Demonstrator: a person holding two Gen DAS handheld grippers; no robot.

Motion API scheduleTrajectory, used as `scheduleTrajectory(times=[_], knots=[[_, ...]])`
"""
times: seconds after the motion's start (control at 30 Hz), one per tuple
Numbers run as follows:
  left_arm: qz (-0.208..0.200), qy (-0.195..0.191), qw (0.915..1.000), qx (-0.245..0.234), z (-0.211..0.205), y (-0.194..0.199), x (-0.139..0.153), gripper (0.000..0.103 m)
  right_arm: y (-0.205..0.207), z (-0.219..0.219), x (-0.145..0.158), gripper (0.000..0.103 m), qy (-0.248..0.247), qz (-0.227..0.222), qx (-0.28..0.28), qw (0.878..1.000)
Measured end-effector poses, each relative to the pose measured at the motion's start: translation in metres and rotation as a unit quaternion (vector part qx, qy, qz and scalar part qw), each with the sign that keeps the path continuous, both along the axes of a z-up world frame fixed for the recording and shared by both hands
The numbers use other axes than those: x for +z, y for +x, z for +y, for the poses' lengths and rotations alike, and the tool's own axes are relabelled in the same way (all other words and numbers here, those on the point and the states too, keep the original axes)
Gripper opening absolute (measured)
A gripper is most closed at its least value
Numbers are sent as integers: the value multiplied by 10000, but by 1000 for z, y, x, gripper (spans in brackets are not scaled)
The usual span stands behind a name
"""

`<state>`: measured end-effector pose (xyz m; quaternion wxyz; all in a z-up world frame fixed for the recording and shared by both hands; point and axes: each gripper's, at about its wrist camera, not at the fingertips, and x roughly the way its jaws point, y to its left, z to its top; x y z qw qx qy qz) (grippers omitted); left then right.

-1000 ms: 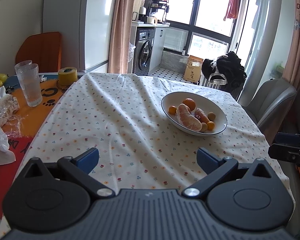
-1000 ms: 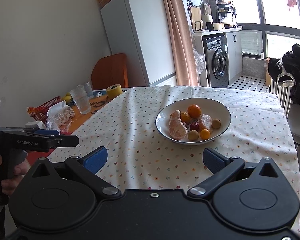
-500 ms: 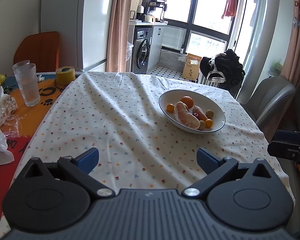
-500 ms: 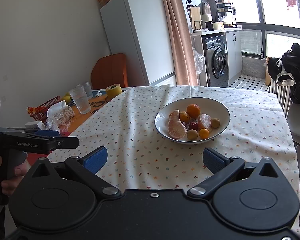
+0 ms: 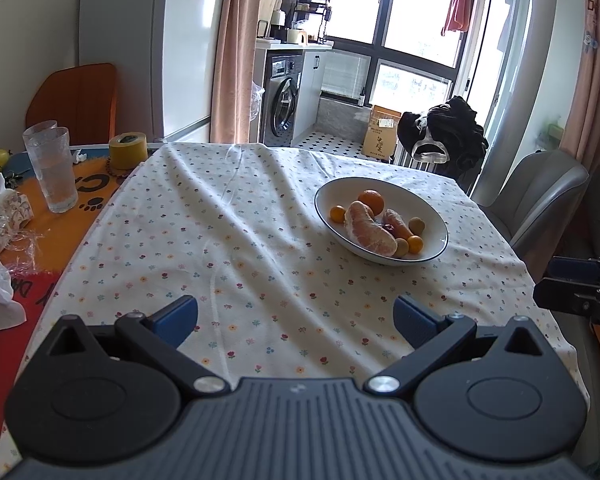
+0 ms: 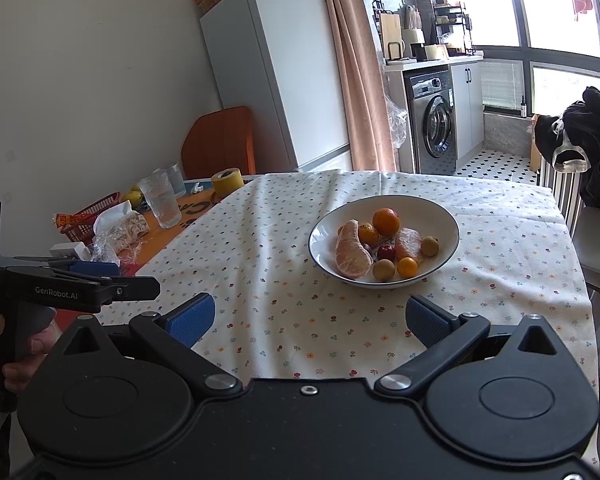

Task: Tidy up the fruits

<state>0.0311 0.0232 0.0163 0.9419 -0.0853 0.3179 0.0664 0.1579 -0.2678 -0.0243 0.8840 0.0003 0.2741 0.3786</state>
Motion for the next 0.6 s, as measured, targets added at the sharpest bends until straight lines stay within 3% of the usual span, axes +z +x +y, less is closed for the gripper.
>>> scheduleTrajectory(times=[0.6], knots=[[16, 18, 10000, -57, -6, 0, -2, 103, 1, -2, -1, 103, -17, 13, -1, 10000]])
